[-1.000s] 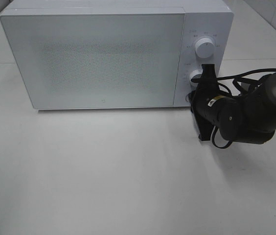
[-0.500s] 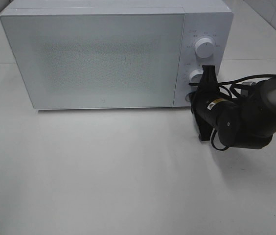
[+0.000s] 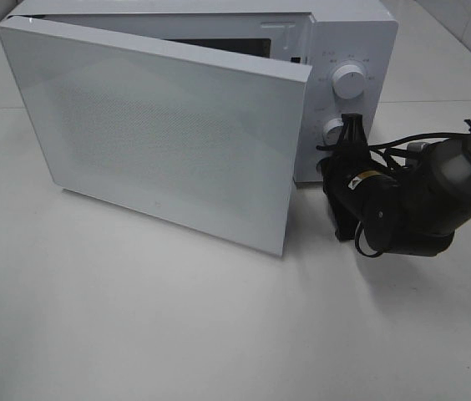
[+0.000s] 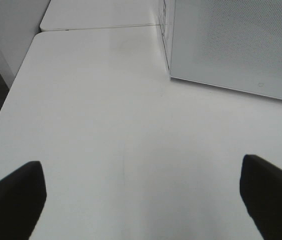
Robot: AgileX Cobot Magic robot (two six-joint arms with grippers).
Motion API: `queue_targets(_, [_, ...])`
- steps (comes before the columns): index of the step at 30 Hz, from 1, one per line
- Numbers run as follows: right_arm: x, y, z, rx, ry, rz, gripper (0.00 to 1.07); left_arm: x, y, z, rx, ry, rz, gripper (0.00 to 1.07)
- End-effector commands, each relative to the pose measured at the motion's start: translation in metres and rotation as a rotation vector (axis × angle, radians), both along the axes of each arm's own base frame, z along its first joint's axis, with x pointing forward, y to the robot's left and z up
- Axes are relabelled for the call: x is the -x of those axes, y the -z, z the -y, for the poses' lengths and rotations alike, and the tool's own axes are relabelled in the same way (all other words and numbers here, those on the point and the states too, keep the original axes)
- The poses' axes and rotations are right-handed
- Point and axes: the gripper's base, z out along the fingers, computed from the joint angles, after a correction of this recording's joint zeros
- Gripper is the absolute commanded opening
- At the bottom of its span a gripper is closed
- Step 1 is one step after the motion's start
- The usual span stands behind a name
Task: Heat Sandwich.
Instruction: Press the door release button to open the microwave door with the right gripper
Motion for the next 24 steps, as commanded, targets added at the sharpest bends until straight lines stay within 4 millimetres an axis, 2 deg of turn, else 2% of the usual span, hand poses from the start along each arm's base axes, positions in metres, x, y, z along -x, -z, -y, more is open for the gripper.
queue_targets(1, [-0.0258,-0.0325,0.005,-0.018,0.053,0.269,0.01,0.0035,0.0009,0.0005,0.009,0.001,0.031,1.03])
queue_targets(24, [-0.0203,-0.0243,0.0027,-0.024,0.015,0.149,0.0,0.0035,0.0009,0.0005,0.009,0.001,0.031,1.03])
